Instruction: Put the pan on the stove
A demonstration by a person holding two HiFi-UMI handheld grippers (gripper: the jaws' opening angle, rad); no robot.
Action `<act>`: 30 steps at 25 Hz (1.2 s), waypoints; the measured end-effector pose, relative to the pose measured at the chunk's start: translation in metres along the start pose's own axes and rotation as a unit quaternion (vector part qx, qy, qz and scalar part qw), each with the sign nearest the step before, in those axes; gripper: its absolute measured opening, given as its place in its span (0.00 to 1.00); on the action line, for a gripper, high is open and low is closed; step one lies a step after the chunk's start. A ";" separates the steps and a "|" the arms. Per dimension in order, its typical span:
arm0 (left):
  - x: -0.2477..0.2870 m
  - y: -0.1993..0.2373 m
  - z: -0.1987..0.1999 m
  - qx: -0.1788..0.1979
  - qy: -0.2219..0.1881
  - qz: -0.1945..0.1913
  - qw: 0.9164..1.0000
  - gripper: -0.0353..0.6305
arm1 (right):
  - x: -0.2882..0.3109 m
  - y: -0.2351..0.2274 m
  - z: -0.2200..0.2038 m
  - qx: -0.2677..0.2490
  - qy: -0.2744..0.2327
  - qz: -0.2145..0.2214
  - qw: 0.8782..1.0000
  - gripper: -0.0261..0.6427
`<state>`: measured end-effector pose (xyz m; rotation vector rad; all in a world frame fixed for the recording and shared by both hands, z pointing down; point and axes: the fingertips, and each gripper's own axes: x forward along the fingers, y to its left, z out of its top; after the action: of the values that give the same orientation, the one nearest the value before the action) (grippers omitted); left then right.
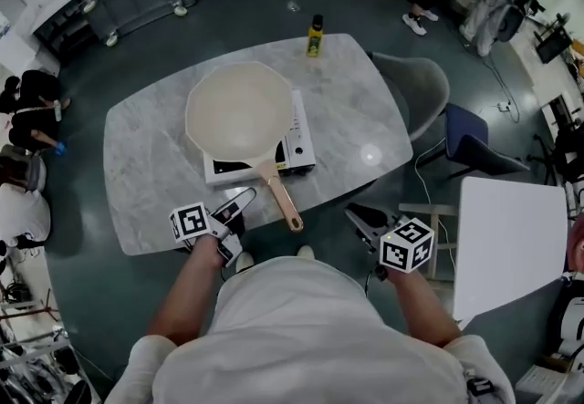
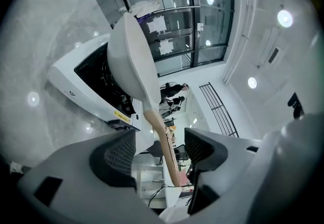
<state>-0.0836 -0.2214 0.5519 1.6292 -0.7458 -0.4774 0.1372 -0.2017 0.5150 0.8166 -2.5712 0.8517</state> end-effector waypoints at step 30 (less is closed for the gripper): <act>-0.141 -0.072 0.011 0.409 0.162 0.014 0.898 0.08 | 0.080 0.157 0.027 -0.063 -0.024 -0.017 0.998 0.05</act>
<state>-0.1759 -0.1251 0.4662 2.3950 -0.7575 0.1820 -0.0238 -0.1484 0.4604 0.8494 -2.6152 0.6594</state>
